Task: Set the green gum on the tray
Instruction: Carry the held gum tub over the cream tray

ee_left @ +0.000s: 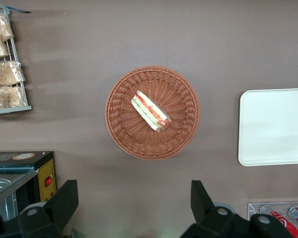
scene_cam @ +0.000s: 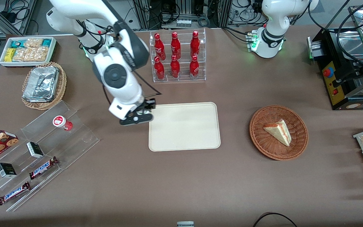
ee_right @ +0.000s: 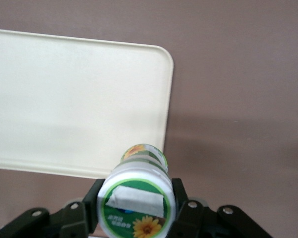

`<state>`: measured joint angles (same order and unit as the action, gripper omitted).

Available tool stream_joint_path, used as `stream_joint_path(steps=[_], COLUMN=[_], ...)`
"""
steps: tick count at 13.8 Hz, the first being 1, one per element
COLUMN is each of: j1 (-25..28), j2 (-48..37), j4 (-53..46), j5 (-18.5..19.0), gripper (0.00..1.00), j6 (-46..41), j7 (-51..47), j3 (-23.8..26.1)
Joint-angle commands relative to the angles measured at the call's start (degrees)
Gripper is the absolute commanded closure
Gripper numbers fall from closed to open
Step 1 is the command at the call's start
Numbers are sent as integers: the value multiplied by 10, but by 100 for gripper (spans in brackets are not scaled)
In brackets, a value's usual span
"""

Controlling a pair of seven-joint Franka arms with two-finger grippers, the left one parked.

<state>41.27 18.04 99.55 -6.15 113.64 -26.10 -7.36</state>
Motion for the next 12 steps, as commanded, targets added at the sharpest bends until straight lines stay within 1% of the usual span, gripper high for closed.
stream_joint_path(steps=[1, 3, 4, 8, 12], j1=[20, 40, 45, 85, 99], j2=[34, 45, 53, 87, 125], j4=[-28, -28, -28, -30, -32], j5=[-28, -52, -55, -52, -48], gripper=[100, 100, 100, 100, 100], j6=[22, 53, 64, 119, 173], j7=[-49, -63, -80, -134, -149], j3=[-6, -7, -7, -8, -10])
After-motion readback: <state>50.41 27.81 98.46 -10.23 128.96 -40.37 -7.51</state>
